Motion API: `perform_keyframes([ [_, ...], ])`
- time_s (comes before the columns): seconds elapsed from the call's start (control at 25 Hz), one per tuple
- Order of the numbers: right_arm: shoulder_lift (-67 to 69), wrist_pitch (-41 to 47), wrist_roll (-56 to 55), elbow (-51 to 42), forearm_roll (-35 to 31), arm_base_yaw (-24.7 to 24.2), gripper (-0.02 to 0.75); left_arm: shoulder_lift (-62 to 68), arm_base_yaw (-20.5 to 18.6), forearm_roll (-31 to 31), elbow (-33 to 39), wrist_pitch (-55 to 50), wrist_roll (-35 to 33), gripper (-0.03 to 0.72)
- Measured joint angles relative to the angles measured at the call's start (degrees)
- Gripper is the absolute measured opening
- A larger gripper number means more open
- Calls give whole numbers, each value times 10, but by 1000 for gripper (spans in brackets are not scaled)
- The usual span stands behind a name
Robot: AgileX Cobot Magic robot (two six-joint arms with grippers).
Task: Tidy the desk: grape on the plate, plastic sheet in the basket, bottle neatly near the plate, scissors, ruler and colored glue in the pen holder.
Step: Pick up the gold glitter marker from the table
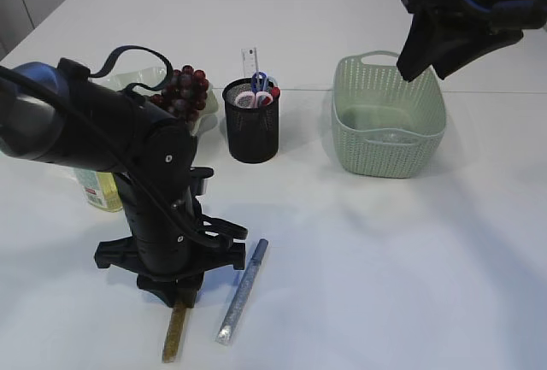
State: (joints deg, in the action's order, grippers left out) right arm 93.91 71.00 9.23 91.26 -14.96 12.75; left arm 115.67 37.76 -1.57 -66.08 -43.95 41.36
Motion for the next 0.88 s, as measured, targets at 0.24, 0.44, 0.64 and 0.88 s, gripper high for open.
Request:
perform_keyframes([
  [0.24,0,1,0,0,0,0,364,0,0,-1,0,0,-3,81],
  [0.44,0,1,0,0,0,0,365,0,5,-10,0,-20,-51,78],
  [0.64,0,1,0,0,0,0,365,0,15,-13,0,-47,-152,77],
  [0.88,0,1,0,0,0,0,365,-20,16,-13,0,-68,-231,76],
])
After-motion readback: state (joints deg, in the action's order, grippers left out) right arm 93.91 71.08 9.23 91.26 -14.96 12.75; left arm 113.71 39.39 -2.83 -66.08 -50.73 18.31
